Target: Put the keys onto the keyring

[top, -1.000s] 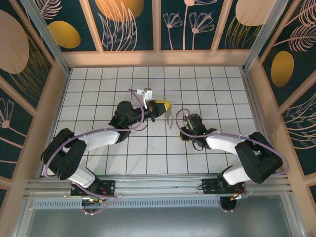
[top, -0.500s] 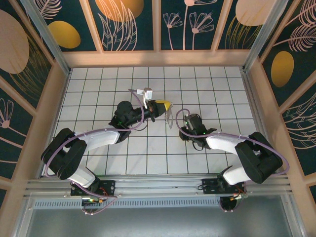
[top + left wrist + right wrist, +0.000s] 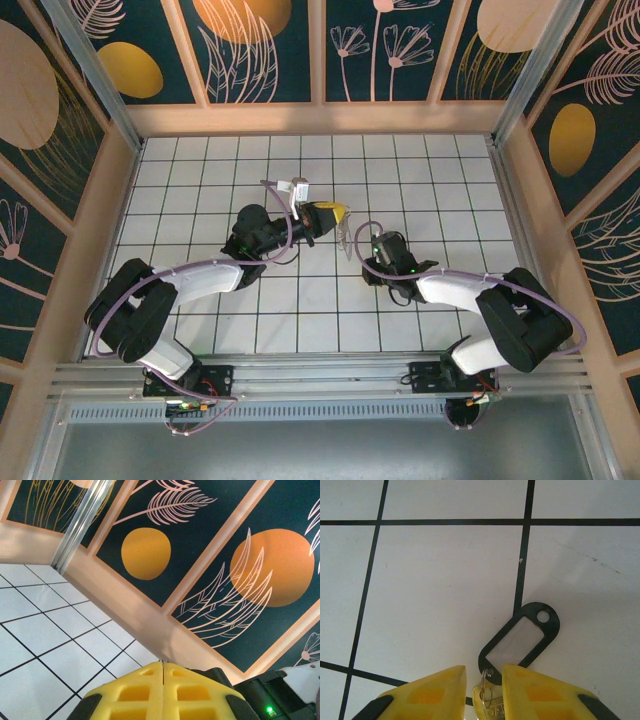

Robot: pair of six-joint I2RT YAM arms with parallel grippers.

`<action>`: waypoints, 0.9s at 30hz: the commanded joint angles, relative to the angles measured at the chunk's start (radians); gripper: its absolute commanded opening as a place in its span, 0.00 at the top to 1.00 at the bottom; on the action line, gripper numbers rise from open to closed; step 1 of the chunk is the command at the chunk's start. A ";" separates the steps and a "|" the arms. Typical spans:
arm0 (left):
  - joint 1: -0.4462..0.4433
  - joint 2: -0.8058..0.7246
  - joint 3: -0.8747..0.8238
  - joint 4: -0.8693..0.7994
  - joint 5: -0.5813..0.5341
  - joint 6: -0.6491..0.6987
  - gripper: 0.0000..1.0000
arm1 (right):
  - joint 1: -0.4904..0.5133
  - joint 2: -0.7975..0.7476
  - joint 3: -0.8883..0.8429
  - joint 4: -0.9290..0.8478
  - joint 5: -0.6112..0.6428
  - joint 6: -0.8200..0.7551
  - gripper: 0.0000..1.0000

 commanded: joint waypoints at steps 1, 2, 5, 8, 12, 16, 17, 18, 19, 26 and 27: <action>-0.007 0.003 0.030 0.064 0.021 -0.009 1.00 | 0.011 0.004 0.005 -0.026 0.034 -0.011 0.77; -0.008 0.003 0.029 0.064 0.022 -0.009 1.00 | 0.013 0.006 0.006 -0.029 0.039 -0.011 0.77; -0.006 0.002 0.030 0.066 0.022 -0.010 1.00 | 0.017 0.009 0.009 -0.036 0.048 -0.008 0.80; -0.007 0.003 0.030 0.066 0.022 -0.010 1.00 | 0.018 0.008 0.010 -0.038 0.052 -0.009 0.81; -0.007 0.003 0.029 0.067 0.021 -0.012 1.00 | 0.018 0.008 0.010 -0.039 0.054 -0.008 0.86; -0.008 0.003 0.027 0.070 0.022 -0.013 1.00 | 0.018 0.005 0.010 -0.038 0.054 -0.008 0.94; -0.008 0.003 0.027 0.070 0.021 -0.013 1.00 | 0.018 0.003 0.011 -0.040 0.053 -0.009 0.95; -0.008 0.003 0.027 0.070 0.021 -0.013 1.00 | 0.018 0.000 0.013 -0.043 0.054 -0.011 0.98; -0.007 0.003 0.027 0.070 0.021 -0.013 1.00 | 0.018 -0.006 0.018 -0.050 0.055 -0.012 1.00; -0.008 0.004 0.031 0.058 0.022 -0.008 1.00 | 0.014 -0.136 0.064 -0.097 0.039 -0.029 1.00; -0.008 0.003 0.031 0.055 0.024 -0.003 1.00 | 0.010 -0.167 0.073 -0.101 0.025 -0.032 1.00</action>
